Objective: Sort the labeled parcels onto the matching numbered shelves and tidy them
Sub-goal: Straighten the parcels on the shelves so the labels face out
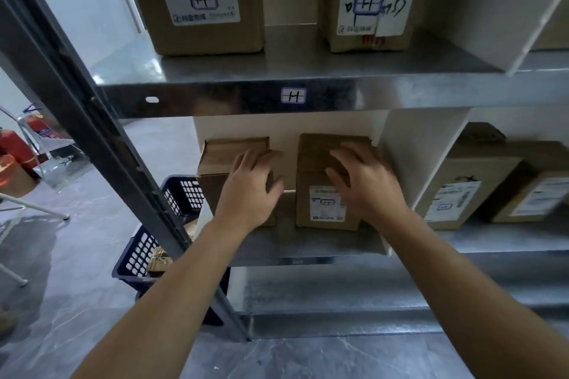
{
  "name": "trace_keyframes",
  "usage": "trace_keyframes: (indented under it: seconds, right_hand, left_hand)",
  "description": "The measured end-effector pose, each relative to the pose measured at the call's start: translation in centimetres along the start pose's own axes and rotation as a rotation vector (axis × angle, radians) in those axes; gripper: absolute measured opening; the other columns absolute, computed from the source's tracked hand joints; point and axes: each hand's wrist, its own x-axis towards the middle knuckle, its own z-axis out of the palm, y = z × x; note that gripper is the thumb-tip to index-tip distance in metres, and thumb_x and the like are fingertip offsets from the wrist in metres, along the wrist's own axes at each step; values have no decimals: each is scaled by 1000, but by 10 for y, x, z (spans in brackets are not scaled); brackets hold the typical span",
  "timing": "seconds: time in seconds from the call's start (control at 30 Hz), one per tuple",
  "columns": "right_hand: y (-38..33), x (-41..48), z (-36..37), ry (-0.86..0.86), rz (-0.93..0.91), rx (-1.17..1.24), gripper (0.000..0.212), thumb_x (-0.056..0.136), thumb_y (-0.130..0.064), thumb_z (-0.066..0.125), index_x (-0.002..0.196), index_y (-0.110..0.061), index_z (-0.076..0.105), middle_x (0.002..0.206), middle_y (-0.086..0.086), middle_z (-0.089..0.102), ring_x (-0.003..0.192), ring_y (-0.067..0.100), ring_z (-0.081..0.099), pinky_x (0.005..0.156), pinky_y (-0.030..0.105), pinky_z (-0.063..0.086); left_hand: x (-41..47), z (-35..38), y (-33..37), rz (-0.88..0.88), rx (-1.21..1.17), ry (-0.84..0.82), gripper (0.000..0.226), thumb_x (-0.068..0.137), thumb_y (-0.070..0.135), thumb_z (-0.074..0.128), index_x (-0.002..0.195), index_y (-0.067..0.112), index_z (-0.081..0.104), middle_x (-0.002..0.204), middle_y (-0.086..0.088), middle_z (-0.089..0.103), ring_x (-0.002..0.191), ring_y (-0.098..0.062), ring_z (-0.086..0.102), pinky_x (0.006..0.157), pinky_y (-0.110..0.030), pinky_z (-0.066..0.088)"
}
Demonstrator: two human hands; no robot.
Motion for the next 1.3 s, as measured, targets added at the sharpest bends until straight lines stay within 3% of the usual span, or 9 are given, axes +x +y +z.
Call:
trace_keyframes:
  seconds: [0.13,0.27,0.4,0.57,0.73,0.9,1.1,1.3]
  right_hand:
    - [23,-8,-9,-91,132,51,46,97,-37,60,140,-23,51,151,5,38,135,30,44,102,49,50]
    - [33,-4,-8,-125,198,131,49,98,-36,59,143,-21,49,156,8,34,138,29,41,111,45,42]
    - [34,0,-5,-114,233,188,43,99,-32,61,139,-17,55,153,9,39,136,27,42,109,36,37]
    - [42,1,-6,-74,242,214,37,99,-23,62,133,-10,59,148,9,43,131,27,44,105,27,34]
    - [44,3,-2,-60,234,237,35,98,-22,63,131,-11,60,147,10,44,130,27,45,105,29,35]
    - [45,2,0,-48,224,238,35,98,-23,64,130,-11,60,147,10,44,129,26,46,106,30,36]
    - [36,-5,-3,-26,181,188,39,96,-24,66,131,-8,60,151,12,40,133,30,47,105,37,43]
    - [22,-28,-12,26,176,150,39,96,-30,65,131,-14,60,150,8,43,124,34,55,99,48,51]
  left_hand:
    - [19,23,24,63,-33,-106,51,90,31,66,136,17,53,136,-5,49,128,-24,42,105,-27,29]
    - [35,44,31,23,-61,-164,53,91,34,64,140,19,49,140,-5,43,128,-24,44,108,-31,36]
    - [40,52,32,-119,-138,-212,46,93,32,62,137,21,51,140,1,39,120,-14,45,92,-12,29]
    - [38,58,34,-101,-183,-133,41,91,26,66,130,17,59,135,0,43,106,0,37,81,5,24]
    - [37,63,37,-81,-183,-108,41,92,28,65,131,16,57,136,0,42,106,-2,40,91,-16,37]
    - [31,64,37,-60,-173,-83,41,91,26,67,129,12,59,134,-3,45,109,-12,50,91,-20,41]
    - [30,57,37,-39,-90,-119,43,89,29,68,127,13,59,133,-6,47,116,-21,50,93,-18,32]
    - [20,49,29,-10,-84,-119,47,88,32,68,131,16,58,131,-5,50,122,-24,48,103,-34,42]
